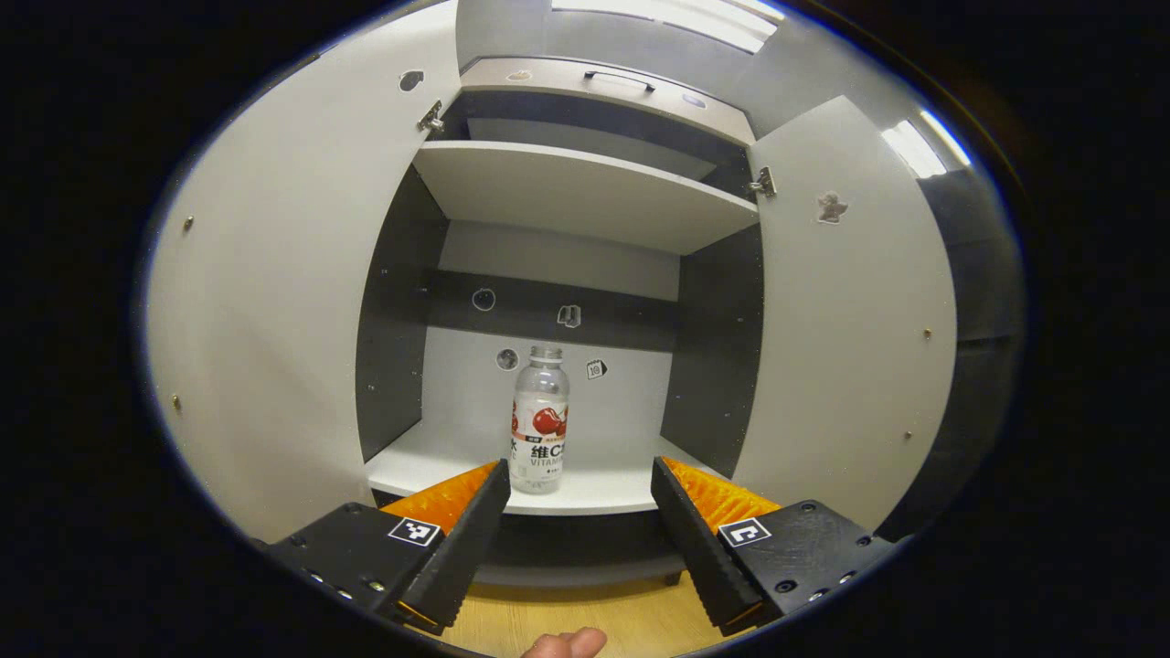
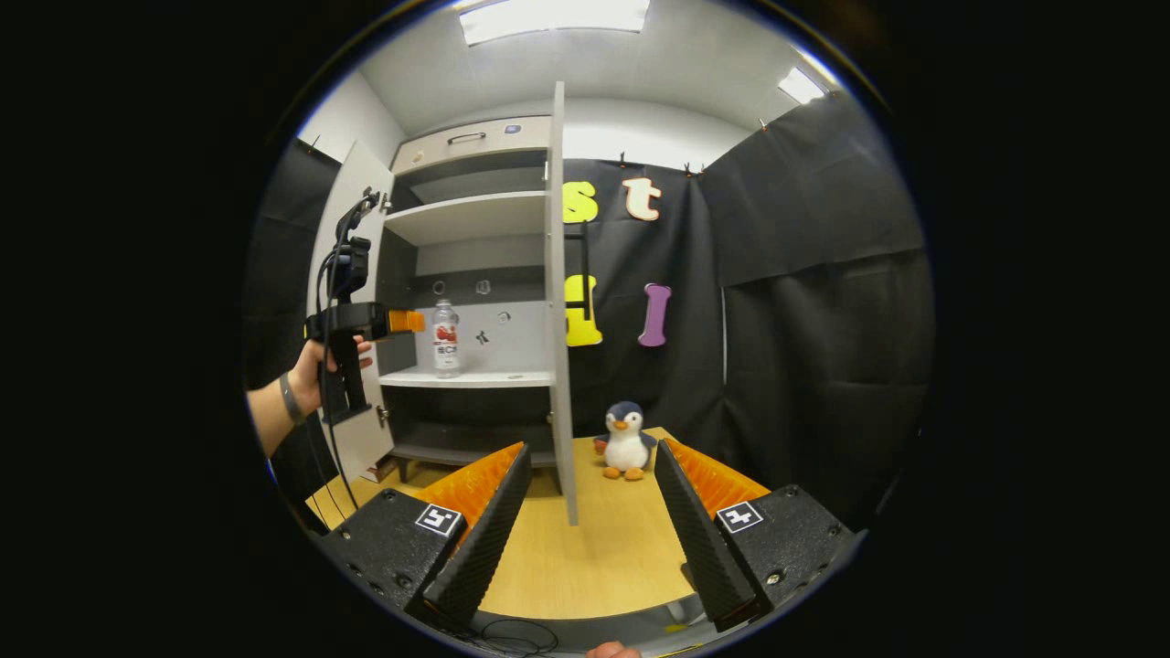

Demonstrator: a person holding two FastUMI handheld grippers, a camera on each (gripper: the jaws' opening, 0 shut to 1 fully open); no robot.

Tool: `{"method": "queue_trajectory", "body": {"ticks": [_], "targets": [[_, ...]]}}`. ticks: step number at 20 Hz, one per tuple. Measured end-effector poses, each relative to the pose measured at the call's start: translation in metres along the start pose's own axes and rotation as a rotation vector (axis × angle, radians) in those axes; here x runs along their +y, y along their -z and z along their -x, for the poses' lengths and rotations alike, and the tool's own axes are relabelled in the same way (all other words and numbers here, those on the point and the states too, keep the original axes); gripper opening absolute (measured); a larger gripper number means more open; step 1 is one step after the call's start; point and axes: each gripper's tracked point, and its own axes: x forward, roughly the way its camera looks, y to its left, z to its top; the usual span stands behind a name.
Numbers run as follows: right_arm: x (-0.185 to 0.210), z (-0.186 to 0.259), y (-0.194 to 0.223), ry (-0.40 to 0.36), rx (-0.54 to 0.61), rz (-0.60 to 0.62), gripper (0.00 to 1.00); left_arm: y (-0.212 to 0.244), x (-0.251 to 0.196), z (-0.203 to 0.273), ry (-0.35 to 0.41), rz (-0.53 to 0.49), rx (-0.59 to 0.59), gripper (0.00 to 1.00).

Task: Grasp the bottle in the cabinet with the left hand and place it on the coaster, then close the right door with the right hand and the left door with the left hand.

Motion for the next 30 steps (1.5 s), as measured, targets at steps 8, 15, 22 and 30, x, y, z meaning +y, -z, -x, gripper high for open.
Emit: {"method": "queue_trajectory", "body": {"ticks": [8, 15, 22, 30], "targets": [[-0.028, -0.011, 0.006, 0.111, 0.035, -0.025, 0.84, 0.016, 0.047, -0.118, -0.111, -0.024, 0.043, 0.95], [-0.035, -0.018, 0.014, 0.146, 0.061, -0.027, 0.84, 0.033, 0.059, -0.159, -0.131, -0.027, 0.044, 0.95], [-0.038, -0.024, 0.013, 0.146, 0.064, -0.034, 0.84, 0.034, 0.06, -0.17, -0.123, -0.043, 0.038, 0.8], [-0.024, -0.028, 0.009, 0.077, 0.048, -0.024, 0.84, 0.021, 0.035, -0.117, -0.045, -0.06, 0.01, 0.77]]}}
